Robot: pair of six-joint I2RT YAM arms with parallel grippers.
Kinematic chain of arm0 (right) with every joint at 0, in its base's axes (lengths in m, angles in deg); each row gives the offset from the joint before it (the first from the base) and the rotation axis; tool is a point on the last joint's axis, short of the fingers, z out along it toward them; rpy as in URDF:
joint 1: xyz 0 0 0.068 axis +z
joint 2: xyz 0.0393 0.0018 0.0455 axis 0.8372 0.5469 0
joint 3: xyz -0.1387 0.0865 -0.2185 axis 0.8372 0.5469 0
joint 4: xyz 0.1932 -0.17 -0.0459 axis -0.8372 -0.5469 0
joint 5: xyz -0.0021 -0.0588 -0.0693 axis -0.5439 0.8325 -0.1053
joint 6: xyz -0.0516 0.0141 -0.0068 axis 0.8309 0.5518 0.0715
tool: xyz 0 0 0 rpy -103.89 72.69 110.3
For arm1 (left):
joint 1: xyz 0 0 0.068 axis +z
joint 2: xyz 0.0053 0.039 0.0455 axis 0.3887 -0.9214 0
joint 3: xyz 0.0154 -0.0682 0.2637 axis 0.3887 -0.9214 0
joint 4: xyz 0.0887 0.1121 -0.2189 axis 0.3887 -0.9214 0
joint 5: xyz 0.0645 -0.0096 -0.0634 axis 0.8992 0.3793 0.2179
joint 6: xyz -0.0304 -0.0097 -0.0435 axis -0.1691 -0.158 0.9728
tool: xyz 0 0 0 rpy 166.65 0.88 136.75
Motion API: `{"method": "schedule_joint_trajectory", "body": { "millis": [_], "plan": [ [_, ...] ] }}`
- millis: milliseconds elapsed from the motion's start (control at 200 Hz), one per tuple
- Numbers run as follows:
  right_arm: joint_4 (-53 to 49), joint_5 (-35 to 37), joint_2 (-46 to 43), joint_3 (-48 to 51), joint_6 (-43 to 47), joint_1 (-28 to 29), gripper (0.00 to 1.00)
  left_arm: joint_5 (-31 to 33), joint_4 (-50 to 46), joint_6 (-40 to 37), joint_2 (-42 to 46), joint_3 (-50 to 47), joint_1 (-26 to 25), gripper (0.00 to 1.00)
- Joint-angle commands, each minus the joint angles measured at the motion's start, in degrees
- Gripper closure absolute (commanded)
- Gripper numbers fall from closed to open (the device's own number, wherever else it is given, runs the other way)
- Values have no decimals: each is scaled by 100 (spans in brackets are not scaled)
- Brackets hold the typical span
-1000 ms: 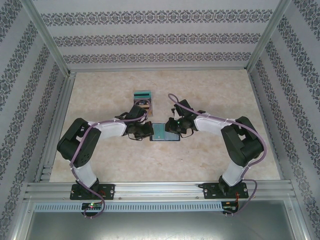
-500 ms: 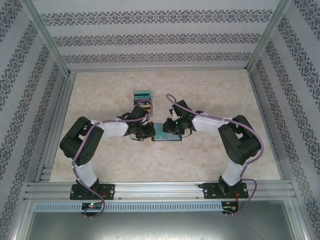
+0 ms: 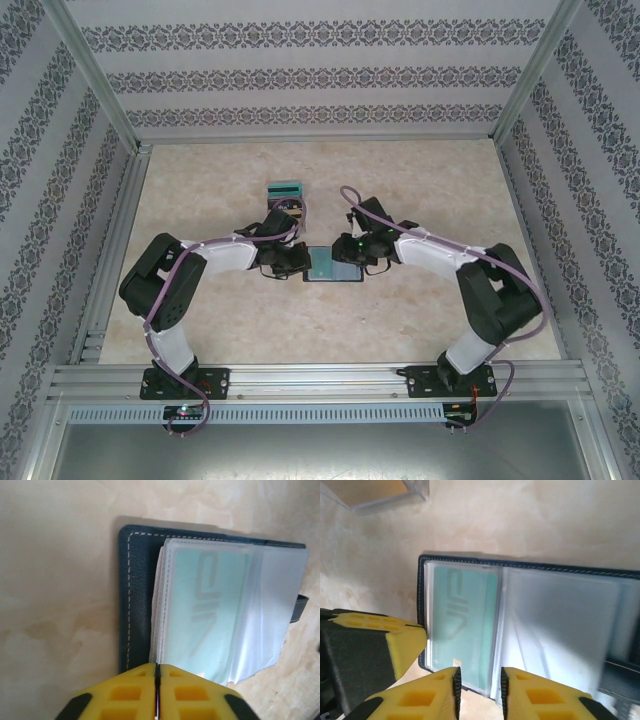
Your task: Take the credit cards out of the card holder
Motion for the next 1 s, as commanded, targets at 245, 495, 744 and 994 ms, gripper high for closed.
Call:
{"method": "schedule_joint_trajectory", "body": {
  "millis": [245,495,744,994],
  "plan": [
    [-316,483,54,394,340,-332,58,47,-201,-4,154,292,-79,74],
    [-274,526,319,396,349,-229,57,32,-234,-23,24,323,-80,72],
    [-247,555,364,423,331,-166,57,-42,-263,-28,-183,356,-96,72],
    [-233,553,372,458,320,-149,57,56,-339,-30,-257,332,-123,72]
  ]
}}
